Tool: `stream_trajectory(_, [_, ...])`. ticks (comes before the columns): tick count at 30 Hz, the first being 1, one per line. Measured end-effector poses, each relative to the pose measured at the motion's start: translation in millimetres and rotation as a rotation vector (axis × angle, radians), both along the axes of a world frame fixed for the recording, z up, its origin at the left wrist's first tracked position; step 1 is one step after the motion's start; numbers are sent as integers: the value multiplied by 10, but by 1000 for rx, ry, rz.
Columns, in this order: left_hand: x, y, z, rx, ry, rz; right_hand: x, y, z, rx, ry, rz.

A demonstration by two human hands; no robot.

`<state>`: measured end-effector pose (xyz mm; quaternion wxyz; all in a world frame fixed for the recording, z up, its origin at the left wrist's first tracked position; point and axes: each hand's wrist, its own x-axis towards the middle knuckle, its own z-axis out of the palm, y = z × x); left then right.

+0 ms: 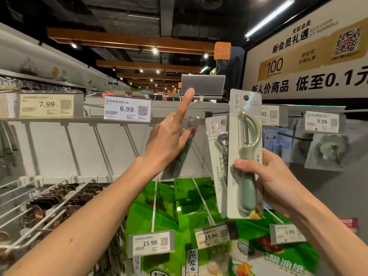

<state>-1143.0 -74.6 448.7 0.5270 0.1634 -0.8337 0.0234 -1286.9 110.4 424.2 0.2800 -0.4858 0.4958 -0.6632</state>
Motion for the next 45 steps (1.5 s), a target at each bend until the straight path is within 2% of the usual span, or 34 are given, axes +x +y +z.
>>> stream_trajectory(8, [229, 238, 72, -129, 14, 170, 51, 75, -152, 50, 27, -11])
stream_trajectory(15, [309, 363, 155, 25, -21, 22, 190, 68, -53, 88, 115, 49])
stream_trajectory(19, [357, 378, 132, 189, -31, -162, 249, 35, 70, 93, 79, 115])
stream_trajectory(23, [395, 453, -29, 345, 98, -358, 246, 16, 122, 95, 23, 152])
stream_trajectory(26, [395, 631, -229, 615, 197, -505, 234, -15, 120, 108, 11, 152])
stream_trajectory(29, [333, 799, -373, 908, 216, -594, 229, -47, 106, 105, 27, 134])
stream_trajectory(31, [250, 845, -409, 1024, 233, -638, 219, -51, 106, 106, 31, 140])
stream_trajectory(38, [184, 815, -415, 1065, 373, -649, 198, -33, 175, 106, -4, 90])
stream_trajectory(42, [328, 656, -367, 944, 447, -547, 225, -63, 271, 136, 68, 23])
stream_trajectory(45, [341, 575, -320, 797, 429, -461, 212, -37, 279, 126, 64, 38])
